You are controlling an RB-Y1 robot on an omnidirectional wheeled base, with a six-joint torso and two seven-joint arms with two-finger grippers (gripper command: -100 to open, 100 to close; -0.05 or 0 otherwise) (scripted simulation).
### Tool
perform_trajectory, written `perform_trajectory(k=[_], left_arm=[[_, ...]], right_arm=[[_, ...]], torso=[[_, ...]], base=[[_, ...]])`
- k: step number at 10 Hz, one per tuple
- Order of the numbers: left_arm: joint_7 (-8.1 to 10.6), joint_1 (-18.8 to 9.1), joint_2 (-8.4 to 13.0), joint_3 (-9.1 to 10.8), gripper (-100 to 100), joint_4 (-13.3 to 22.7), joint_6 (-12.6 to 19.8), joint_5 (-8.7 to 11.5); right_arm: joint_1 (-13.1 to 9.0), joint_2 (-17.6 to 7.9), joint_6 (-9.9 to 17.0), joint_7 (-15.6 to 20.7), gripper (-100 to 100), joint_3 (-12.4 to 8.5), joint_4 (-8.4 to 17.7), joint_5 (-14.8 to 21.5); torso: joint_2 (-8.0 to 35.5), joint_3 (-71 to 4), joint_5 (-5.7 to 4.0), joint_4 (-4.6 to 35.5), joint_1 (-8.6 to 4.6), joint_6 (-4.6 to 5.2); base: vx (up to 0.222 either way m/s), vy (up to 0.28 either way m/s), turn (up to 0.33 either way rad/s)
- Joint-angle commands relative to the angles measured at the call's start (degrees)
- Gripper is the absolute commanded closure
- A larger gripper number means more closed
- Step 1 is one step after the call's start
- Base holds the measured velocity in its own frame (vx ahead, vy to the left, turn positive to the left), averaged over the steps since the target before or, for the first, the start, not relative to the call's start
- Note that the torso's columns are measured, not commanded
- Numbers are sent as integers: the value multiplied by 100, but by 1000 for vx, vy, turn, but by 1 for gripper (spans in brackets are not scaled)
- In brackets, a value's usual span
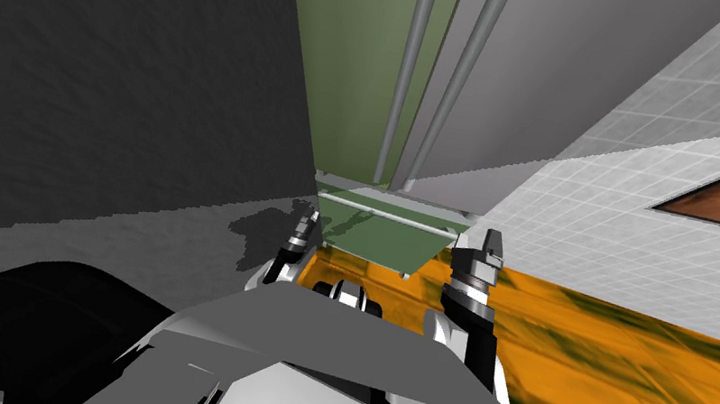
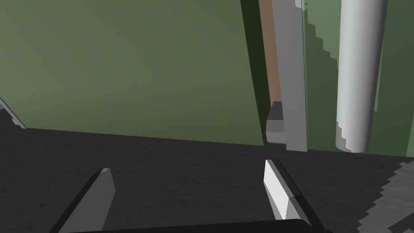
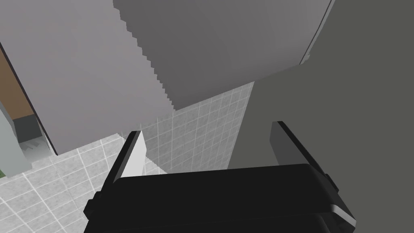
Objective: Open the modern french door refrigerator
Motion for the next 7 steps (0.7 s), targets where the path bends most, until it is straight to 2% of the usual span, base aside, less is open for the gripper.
perform_trajectory(k=[1, 7], left_arm=[[4, -122, -5, -12, -100, 358, -148, -5], [27, -355, 90, -41, -100, 1187, -513, -14]], right_arm=[[0, 0, 0, 0, 0, 0, 0, 0], [0, 0, 0, 0, 0, 0, 0, 0]], torso=[[-1, -1, 0, 0, 5, 0], [-3, -2, 1, -1, 4, 0]], base=[[114, 89, -32], [96, 76, -31]])
